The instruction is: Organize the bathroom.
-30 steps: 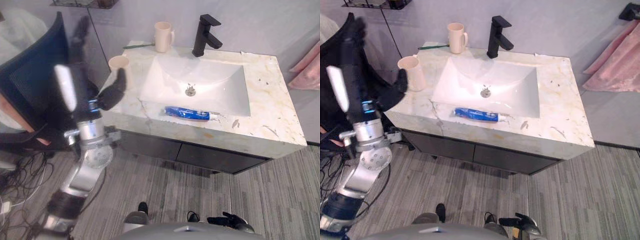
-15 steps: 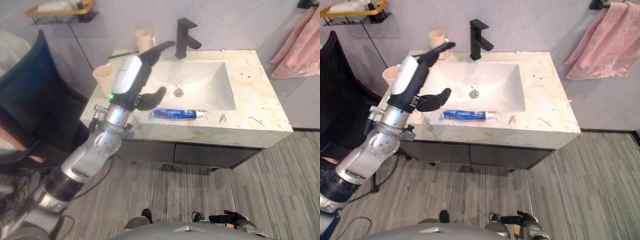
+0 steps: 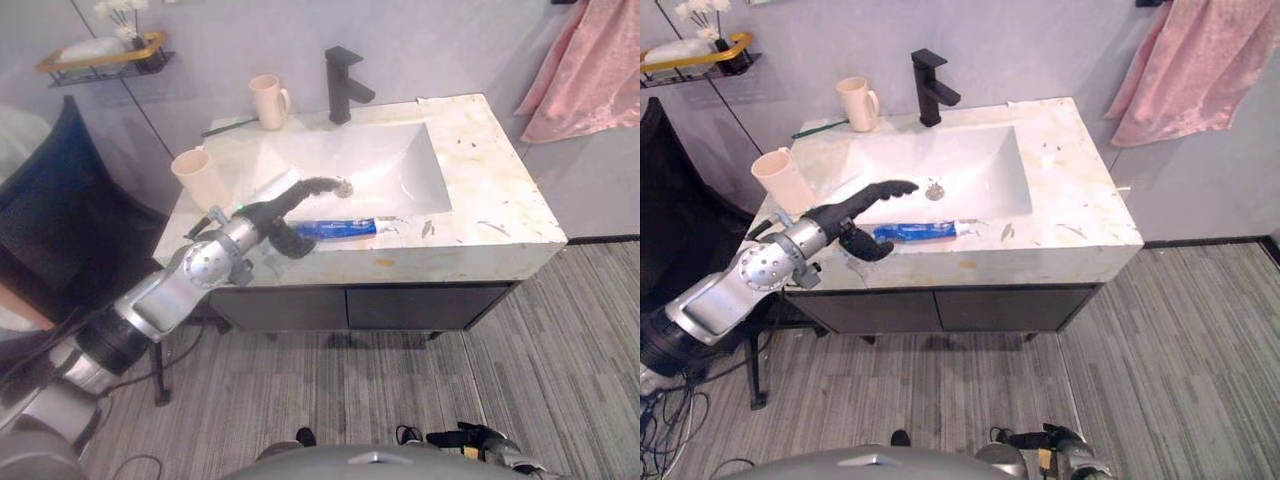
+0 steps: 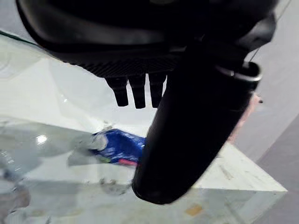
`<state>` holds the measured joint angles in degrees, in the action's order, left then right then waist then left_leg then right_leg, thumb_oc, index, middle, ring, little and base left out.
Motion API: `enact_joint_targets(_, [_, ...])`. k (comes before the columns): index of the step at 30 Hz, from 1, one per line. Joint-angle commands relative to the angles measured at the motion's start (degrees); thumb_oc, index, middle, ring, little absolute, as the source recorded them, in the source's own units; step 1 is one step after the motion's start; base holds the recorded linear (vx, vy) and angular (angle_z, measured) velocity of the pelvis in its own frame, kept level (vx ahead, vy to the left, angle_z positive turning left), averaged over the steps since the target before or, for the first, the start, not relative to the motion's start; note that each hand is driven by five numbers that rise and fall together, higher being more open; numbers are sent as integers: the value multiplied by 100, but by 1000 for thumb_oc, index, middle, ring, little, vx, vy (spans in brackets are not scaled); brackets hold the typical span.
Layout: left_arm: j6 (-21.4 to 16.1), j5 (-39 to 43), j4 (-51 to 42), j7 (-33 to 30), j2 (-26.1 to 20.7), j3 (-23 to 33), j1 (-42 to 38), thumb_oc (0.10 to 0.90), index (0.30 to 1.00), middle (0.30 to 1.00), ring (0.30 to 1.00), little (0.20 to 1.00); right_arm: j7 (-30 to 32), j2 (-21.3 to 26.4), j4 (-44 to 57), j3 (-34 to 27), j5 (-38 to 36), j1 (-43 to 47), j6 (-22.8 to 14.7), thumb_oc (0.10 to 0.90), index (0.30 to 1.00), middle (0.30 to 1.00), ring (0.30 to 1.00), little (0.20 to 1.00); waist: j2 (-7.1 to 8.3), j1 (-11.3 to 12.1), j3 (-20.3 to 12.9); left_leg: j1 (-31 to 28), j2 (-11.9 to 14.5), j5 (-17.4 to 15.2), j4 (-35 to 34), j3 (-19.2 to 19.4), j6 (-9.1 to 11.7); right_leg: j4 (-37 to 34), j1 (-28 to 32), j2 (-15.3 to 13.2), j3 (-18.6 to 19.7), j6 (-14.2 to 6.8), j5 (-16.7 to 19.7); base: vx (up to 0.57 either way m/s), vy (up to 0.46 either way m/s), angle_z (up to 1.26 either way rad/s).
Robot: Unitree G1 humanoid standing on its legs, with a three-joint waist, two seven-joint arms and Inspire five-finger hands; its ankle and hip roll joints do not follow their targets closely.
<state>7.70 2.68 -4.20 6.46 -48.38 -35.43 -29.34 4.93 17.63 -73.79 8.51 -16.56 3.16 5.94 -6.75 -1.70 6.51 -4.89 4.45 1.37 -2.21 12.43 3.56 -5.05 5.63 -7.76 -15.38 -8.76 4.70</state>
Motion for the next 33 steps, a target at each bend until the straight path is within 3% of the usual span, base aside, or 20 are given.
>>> enact_joint_targets(1, [-243,83,46,-74,-302,343,-1347,800,900,900,900,900,25,242,-27,105,139,150,101,800,900,900,900,900,310,-43,24,215,-165,-379,514,-376,278,32,238,366,-168,53,-657,20,-2,-7])
enact_joint_targets(12, [107,295,88,318,-428,404,-1682,800,900,900,900,900,8,260,-48,75,88,67,52,800,900,900,900,900,323,-57,22,283,-195,-376,558,-392,269,10,240,365,-158,59,-661,11,-2,-1])
enact_joint_targets(24, [455,-162,-76,765,-571,393,-1742,800,900,900,900,900,43,262,16,63,24,23,65,800,900,900,900,900,337,-52,71,384,-229,-395,678,-360,253,26,223,330,-207,67,-650,1,1,-1])
enact_joint_targets(33, [433,-297,-18,700,-669,419,-1819,800,900,900,900,900,28,257,40,62,-8,-4,22,800,900,900,900,900,360,-33,89,447,-251,-425,769,-343,243,37,234,314,-244,85,-668,0,0,0])
